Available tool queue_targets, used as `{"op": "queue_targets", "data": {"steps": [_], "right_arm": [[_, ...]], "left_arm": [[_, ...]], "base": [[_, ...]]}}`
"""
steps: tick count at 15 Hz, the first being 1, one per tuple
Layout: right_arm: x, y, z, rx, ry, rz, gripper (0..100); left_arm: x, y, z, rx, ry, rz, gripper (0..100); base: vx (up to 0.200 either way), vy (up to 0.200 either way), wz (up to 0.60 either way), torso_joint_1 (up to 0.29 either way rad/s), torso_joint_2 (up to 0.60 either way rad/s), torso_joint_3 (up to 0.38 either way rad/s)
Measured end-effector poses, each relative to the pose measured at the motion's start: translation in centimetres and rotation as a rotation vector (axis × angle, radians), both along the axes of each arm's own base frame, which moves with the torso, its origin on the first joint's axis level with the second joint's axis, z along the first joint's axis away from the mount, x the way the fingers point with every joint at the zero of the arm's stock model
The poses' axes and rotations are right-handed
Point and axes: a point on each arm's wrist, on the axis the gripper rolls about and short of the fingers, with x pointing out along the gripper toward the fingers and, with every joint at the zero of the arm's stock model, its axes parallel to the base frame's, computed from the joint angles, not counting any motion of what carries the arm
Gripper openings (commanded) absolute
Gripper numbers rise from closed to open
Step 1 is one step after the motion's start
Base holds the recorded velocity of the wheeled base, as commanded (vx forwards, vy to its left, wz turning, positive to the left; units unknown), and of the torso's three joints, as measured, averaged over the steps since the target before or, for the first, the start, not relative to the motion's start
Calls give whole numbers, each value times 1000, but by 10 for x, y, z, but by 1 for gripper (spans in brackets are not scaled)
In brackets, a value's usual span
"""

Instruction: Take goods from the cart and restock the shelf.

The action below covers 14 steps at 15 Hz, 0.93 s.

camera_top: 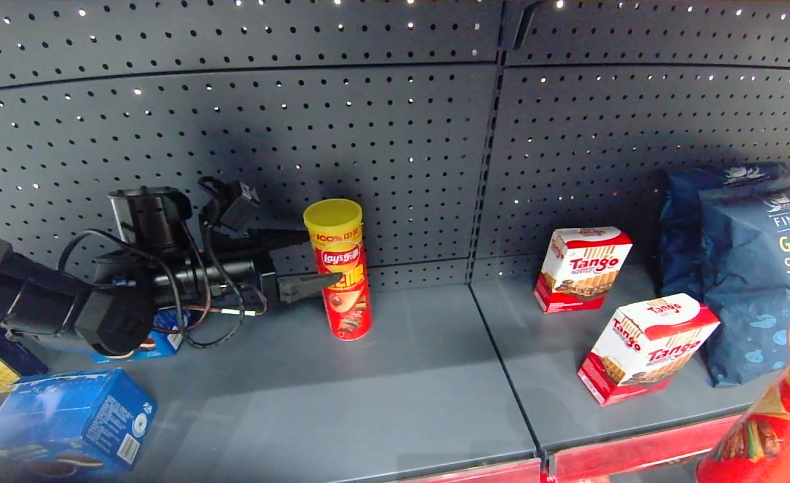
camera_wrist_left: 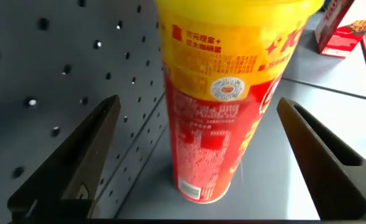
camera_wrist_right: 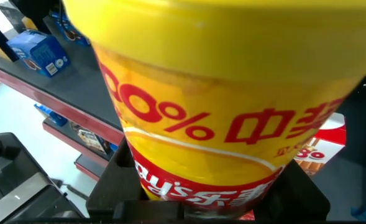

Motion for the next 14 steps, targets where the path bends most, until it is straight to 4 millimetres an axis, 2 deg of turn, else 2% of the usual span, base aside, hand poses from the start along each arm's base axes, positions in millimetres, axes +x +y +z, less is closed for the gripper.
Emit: {"op": "queue_targets", "data": {"steps": [8,14], "right_arm": [[-7,-8,-1,-9,6,-9,0],[-10,-12,0,3,-4,-10,0]], "left_arm": [[9,-27,-1,-2,1,-8,100],[15,-36,0,-9,9,10,100]], "base": [[0,0,0,0,0,0],[0,0,0,0,0,0]]}}
